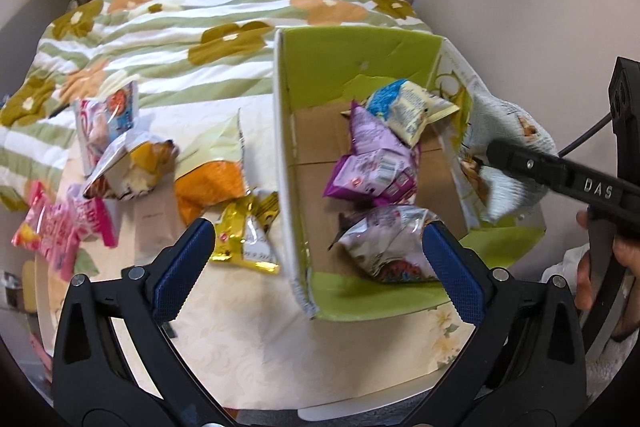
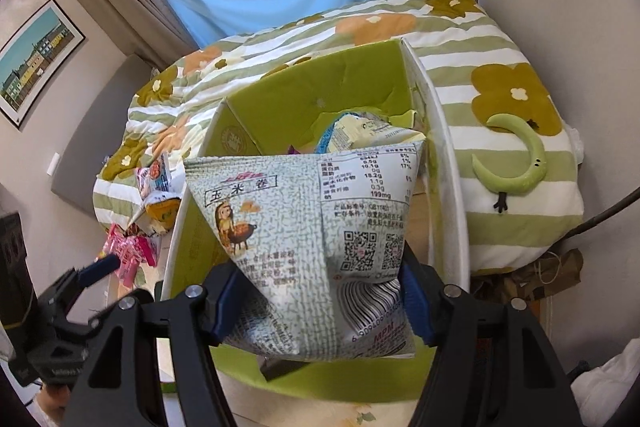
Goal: Organize snacks
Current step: 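Lower both bags into the yellow box and open both grippers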
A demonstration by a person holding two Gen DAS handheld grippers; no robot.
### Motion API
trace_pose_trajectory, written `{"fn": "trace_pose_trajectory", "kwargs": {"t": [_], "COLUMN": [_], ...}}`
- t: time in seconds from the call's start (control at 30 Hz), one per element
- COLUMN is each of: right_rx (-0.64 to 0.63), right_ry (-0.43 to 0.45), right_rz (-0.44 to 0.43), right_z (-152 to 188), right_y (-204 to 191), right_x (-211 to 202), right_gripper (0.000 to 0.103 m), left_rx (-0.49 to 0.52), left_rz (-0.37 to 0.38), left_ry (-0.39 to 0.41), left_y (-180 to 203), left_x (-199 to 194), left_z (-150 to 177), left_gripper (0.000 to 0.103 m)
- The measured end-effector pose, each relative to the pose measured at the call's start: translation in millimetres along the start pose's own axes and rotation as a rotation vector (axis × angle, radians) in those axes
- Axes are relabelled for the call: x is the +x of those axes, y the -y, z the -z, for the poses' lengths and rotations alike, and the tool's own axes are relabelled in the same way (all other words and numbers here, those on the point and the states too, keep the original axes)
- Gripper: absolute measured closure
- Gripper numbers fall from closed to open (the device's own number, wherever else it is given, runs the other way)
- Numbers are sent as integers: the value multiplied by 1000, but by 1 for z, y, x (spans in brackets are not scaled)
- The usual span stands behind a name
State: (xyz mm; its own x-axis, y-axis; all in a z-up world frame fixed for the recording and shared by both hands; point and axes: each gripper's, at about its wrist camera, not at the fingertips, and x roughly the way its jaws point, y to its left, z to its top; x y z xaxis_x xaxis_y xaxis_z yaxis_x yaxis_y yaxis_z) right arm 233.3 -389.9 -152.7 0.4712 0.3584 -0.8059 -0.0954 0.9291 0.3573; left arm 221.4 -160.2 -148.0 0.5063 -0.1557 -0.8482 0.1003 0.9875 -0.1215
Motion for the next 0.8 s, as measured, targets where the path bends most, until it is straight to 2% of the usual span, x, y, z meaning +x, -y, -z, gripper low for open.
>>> {"fn": "trace_pose_trajectory", "kwargs": {"t": [0.03,0.1,0.23,0.57,0.8], "right_rx": [2,-3,-46,-76,-156], "right_ry": [5,31,89,68,94], "right_rz": [-3,6,34,18,2], "right_z": [1,3,13,22,18], "right_y": [-1,-1,-4,-15,-48], "right_x": [0,-3,-10,-19,-41], "right_gripper": [19,2,1,1,1], "left_rx": [-2,-4,-8,-9,-32], "left_rz": [-2,-7,-7,-9,-43], "left_ry": [-2,-2,0,26,76], "left_y": [-1,-4,-8,-7,-19], "left_x": [-1,-2,-4,-22,-59], "left_z": [1,4,7,11,15], "left_gripper": [1,1,1,1,1]}}
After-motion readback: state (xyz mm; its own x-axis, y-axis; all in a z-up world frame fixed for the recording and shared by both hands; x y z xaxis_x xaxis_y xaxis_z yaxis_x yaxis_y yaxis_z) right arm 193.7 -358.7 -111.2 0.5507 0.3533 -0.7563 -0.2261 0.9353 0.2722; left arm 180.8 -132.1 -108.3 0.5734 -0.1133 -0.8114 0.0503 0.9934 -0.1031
